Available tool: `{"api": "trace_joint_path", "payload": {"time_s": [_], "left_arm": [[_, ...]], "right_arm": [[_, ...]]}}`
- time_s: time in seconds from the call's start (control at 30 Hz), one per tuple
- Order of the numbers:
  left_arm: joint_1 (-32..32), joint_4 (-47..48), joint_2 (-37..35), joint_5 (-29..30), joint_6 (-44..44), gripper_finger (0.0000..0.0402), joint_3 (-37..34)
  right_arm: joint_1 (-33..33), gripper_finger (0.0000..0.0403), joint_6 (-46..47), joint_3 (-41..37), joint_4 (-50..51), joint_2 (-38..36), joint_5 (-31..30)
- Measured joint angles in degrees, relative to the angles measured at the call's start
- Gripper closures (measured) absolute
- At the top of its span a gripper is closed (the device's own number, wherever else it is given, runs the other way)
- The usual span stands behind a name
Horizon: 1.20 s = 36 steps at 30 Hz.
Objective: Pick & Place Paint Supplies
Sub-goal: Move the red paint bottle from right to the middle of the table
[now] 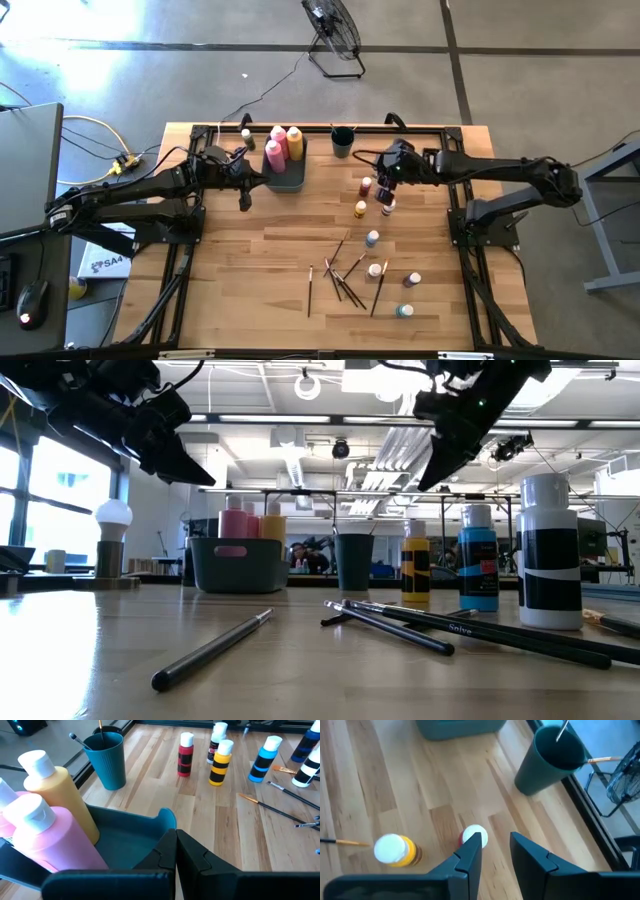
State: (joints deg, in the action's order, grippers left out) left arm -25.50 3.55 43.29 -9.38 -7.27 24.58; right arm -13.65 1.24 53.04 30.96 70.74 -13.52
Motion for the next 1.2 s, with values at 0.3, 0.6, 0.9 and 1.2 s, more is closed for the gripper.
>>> {"api": "trace_joint_path", "payload": {"time_s": [0.3, 0.6, 0.9, 1.2], "left_arm": [[0.02, 0.00, 0.00, 0.12, 0.01, 0.0402, 0.00], [0.01, 0.00, 0.00, 0.10, 0.03, 0.0402, 0.00], [0.01, 0.04, 0.00, -0.12, 0.05, 0.0402, 0.00], [0.00, 1.08, -0.01, -0.11, 0.05, 0.0402, 0.00]], "right_arm": [[0.00, 0.0308, 0.00, -0.59, -2.47, -0.02, 0.13], [0.00, 0.0241, -1.12, -1.83, -2.06, 0.85, 0.20], [-1.46, 0.0133, -2.84, -1.84, -2.53, 5.52, 7.91], [-5.01, 0.0142, -2.83, -1.84, -5.08, 11.08, 8.45]]}}
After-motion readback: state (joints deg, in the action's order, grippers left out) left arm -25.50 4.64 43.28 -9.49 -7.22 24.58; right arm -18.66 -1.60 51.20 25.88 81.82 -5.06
